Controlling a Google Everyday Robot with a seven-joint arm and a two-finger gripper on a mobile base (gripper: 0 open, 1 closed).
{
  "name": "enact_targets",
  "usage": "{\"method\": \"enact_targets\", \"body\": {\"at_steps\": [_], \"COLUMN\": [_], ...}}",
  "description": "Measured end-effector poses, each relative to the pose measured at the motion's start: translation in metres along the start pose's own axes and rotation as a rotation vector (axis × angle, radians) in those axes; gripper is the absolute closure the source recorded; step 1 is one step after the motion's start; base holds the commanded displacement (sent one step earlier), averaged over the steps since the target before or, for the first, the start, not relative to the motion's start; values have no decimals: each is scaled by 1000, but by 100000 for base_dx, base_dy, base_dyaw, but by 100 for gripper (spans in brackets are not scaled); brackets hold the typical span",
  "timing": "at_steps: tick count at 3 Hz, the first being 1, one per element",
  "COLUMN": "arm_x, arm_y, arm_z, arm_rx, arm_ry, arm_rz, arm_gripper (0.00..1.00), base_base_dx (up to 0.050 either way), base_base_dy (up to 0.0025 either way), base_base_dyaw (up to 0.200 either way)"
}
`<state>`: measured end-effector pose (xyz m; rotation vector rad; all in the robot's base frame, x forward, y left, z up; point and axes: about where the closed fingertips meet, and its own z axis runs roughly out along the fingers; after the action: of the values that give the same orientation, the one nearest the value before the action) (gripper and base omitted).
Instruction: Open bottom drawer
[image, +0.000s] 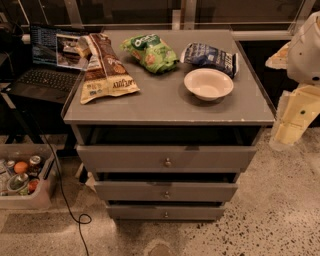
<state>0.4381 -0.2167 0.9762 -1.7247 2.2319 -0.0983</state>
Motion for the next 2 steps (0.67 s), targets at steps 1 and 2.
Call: {"method": "enact_targets", "body": {"at_steps": [1,2], "arm_x": [0,0], "arm_y": [0,0], "arm_z": [0,-1], "arm_rx": [0,8], "arm_ry": [0,4], "arm_rz": [0,1], "arm_gripper": [0,0], "base_base_dx": [-4999,0], "base_base_dy": [-1,0], "base_base_dyaw": [12,0]}}
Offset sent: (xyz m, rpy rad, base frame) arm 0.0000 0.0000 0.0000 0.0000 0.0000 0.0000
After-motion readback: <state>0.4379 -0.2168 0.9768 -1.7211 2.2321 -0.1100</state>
